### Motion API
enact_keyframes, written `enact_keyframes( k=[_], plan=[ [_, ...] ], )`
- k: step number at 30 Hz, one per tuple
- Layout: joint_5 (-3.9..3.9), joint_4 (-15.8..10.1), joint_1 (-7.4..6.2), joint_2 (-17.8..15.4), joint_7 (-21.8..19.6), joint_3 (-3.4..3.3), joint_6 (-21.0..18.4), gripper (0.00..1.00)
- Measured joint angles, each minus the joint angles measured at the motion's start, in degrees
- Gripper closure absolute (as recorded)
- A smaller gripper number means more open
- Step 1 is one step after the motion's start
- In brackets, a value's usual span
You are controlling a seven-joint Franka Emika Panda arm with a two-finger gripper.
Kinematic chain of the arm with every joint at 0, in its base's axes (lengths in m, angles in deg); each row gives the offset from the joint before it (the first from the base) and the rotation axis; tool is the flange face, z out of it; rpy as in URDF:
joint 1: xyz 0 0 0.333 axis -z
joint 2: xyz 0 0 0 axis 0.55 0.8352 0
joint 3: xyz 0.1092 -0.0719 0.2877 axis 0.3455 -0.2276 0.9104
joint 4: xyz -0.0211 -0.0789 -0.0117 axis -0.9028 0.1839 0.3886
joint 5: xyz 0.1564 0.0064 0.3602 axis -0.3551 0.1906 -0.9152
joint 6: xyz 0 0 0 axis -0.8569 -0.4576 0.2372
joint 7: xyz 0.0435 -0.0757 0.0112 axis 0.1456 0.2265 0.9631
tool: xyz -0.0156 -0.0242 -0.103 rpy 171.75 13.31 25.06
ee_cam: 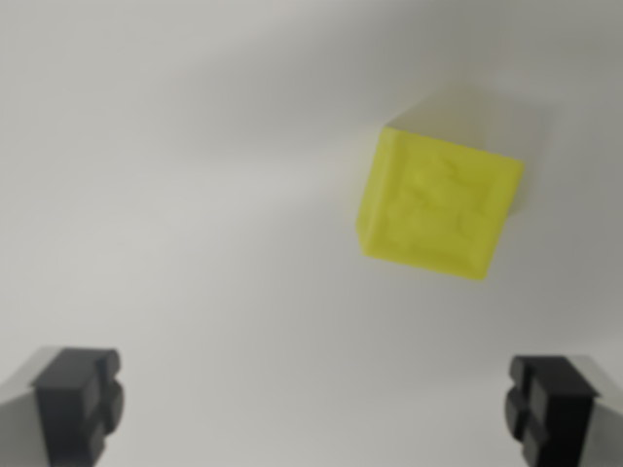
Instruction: Pick yellow cube
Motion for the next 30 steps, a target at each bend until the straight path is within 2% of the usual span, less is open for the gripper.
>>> enact_keyframes(
  k=[30],
  plan=[
    [-0.38,1.6,3.61,9.2,-5.3,-0.01,6.2,0.0]
  ],
)
